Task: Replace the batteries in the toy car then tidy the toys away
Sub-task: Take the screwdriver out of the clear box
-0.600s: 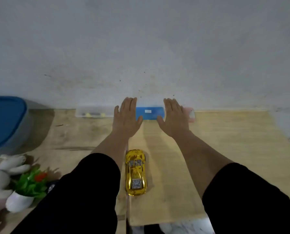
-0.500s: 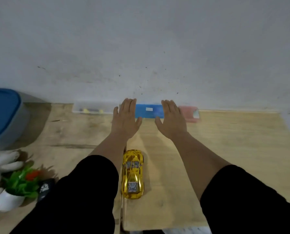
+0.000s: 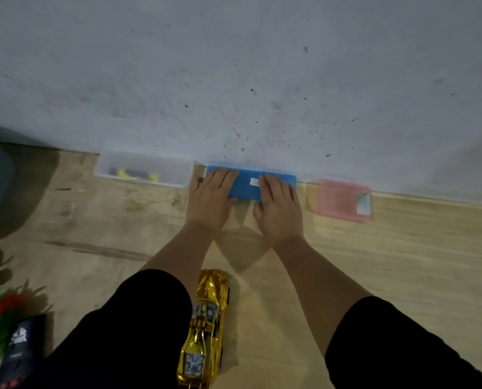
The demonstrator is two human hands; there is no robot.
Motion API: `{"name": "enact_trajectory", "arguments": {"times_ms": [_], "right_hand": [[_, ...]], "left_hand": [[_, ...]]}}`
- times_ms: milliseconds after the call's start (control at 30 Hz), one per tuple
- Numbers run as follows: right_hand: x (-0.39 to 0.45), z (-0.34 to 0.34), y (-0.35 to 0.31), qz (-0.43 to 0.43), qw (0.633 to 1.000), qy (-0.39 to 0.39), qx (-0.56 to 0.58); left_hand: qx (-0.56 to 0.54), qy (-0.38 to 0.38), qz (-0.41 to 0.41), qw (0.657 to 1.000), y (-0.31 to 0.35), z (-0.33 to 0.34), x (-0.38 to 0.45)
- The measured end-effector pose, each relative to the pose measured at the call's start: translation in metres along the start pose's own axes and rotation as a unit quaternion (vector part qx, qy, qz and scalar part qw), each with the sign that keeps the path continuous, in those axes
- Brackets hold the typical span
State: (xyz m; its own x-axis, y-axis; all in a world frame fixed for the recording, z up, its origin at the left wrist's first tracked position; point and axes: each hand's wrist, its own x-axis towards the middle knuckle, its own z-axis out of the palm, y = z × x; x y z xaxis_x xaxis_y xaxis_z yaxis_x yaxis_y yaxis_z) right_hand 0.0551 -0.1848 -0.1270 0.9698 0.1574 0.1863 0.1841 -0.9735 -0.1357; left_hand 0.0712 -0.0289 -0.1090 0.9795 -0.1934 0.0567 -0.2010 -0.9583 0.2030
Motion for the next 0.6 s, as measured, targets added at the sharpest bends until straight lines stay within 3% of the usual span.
{"name": "enact_trajectory", "arguments": {"times_ms": [167, 400, 600], "right_hand": [[0.005, 0.014, -0.002, -0.032, 0.994, 0.037, -0.102], [0.014, 0.021, 0.017, -0.151, 0.96, 0.091, -0.218], [0.018, 0.007, 0.023, -0.179, 0.964, 0.105, -0.164]], "left_hand": [[-0.007, 0.015, -0.003, 1.0, 0.0, -0.001, 0.008], [0.007, 0.056, 0.014, 0.998, -0.005, 0.007, 0.007], [0.031, 0.051, -0.025, 0.998, -0.002, 0.008, 0.005]]}}
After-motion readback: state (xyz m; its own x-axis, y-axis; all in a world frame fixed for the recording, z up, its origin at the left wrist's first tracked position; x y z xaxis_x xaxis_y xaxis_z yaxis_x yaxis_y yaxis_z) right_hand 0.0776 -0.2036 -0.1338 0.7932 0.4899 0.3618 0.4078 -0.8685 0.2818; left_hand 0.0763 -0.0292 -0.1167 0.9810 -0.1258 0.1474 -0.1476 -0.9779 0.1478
